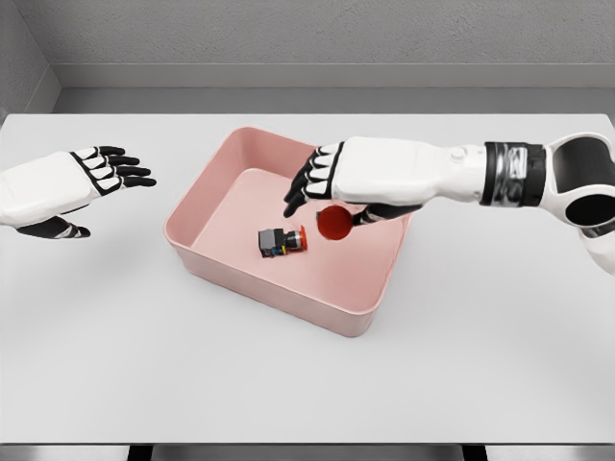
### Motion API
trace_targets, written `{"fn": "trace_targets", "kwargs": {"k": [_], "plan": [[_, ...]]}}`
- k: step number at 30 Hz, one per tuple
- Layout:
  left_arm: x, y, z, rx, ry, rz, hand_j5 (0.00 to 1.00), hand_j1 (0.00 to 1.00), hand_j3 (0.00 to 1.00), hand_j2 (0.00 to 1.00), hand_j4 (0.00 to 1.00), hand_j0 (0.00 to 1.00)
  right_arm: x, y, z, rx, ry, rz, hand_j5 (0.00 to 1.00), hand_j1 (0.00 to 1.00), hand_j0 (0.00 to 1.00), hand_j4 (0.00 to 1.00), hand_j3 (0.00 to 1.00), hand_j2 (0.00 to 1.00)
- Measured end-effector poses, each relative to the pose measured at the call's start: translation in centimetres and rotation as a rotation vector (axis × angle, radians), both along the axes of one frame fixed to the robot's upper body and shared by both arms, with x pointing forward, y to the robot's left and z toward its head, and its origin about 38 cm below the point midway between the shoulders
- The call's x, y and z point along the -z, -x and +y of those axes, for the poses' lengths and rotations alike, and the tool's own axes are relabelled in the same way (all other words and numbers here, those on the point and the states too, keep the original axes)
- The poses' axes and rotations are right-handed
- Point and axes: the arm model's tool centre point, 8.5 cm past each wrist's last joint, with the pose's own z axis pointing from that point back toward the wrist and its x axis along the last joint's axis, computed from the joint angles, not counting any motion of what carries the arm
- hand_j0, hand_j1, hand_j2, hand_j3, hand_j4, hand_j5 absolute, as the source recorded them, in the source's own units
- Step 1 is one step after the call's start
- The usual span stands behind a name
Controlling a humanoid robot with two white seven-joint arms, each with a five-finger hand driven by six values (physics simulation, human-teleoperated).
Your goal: Put the industrial switch in the basket with both arms
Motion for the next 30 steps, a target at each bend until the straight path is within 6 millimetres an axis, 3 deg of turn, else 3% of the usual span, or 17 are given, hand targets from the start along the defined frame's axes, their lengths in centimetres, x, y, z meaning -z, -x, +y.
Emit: {"fn": "trace_targets", "kwargs": {"k": [11,14,18,22,25,27,30], "plan": [[0.3,0.0,-0.1,0.004,-0.014,0.001,1.00,1.00,1.00,1.00,1.00,1.00,-0.3,-0.4,-1.6,0.052,0.008,0.000,1.00,1.00,1.00,1.00,1.00,1.00],[0.4,0.0,-0.1,0.004,-0.018,0.001,1.00,1.00,1.00,1.00,1.00,1.00,-1.4,-0.7,-3.7,0.102,0.012,-0.022,1.00,1.00,1.00,1.00,1.00,1.00],[0.4,0.0,0.0,0.003,-0.020,0.002,1.00,1.00,1.00,1.00,1.00,1.00,-1.0,-0.5,-7.2,0.182,0.027,-0.009,1.00,1.00,1.00,1.00,1.00,1.00],[0.4,0.0,0.0,0.002,-0.020,0.002,1.00,1.00,1.00,1.00,1.00,1.00,2.9,1.0,-11.4,0.285,0.033,0.091,1.00,1.00,1.00,1.00,1.00,1.00],[0.4,0.0,0.0,0.002,-0.020,0.002,1.00,1.00,1.00,1.00,1.00,1.00,2.6,1.5,-13.4,0.322,0.019,0.076,1.00,1.00,1.00,1.00,1.00,1.00],[0.4,0.0,0.0,0.002,-0.020,0.002,1.00,1.00,1.00,1.00,1.00,1.00,3.7,2.4,-14.6,0.336,0.017,0.097,1.00,1.00,1.00,1.00,1.00,1.00],[0.4,0.0,0.0,0.002,-0.020,0.002,1.00,1.00,1.00,1.00,1.00,1.00,3.1,2.7,-15.8,0.357,0.012,0.075,1.00,1.00,1.00,1.00,1.00,1.00]]}}
